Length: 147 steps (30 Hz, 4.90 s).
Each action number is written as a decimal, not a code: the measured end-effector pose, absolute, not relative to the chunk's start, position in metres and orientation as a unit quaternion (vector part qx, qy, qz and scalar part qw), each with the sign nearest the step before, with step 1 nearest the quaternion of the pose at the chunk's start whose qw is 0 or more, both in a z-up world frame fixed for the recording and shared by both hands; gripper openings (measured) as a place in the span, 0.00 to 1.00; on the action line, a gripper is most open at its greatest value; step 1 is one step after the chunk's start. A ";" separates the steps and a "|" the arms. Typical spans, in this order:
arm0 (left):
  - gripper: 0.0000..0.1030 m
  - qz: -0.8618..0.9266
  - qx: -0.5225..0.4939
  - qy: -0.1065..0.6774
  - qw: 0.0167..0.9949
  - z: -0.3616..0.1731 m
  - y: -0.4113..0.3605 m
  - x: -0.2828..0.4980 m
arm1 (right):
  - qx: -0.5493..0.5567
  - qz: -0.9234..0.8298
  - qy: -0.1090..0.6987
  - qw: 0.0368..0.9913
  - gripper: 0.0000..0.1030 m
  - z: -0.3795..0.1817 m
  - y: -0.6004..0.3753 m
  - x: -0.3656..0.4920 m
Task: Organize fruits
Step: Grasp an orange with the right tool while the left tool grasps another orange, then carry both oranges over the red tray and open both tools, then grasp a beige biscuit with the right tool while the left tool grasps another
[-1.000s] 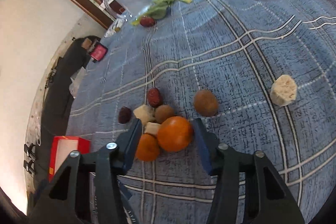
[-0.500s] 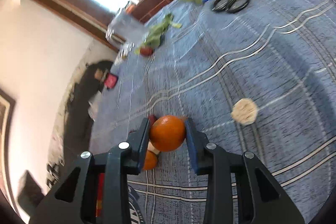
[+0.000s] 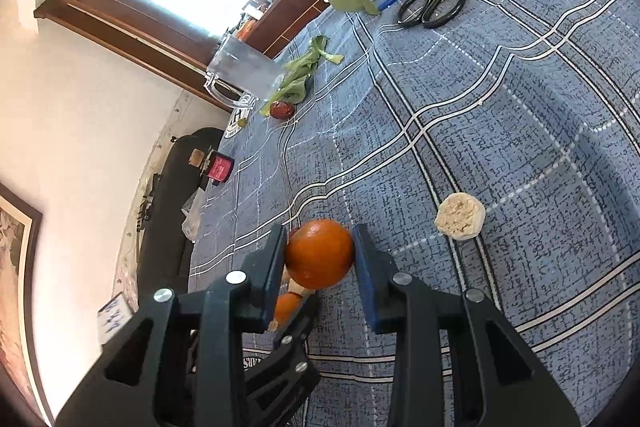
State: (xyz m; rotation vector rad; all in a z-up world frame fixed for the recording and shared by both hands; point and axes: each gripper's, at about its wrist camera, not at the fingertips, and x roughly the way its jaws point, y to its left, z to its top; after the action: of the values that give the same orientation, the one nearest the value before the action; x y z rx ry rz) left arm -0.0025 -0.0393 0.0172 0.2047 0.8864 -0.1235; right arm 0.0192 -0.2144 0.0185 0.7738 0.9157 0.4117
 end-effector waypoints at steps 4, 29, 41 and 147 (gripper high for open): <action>0.29 -0.075 0.093 0.427 0.896 0.020 -0.040 -0.005 | 0.360 0.191 0.429 0.806 0.35 0.017 -0.213 0.021; 0.28 0.115 -0.006 0.345 0.932 0.096 0.169 -0.192 | 0.238 0.255 0.353 0.868 0.35 0.047 -0.140 -0.023; 0.28 0.138 -0.016 0.364 0.921 0.064 0.207 -0.208 | 0.116 0.405 0.398 0.815 0.35 0.061 0.064 -0.100; 0.24 -0.008 0.005 0.436 0.900 0.017 -0.003 -0.022 | 0.155 0.058 0.428 0.889 0.29 0.020 -0.223 0.016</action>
State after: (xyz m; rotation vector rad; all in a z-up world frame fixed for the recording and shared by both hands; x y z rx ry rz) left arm -0.0217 -0.0031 0.0170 0.0097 0.9031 -0.0171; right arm 0.0162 -0.2227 0.0204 0.3214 0.8885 0.1202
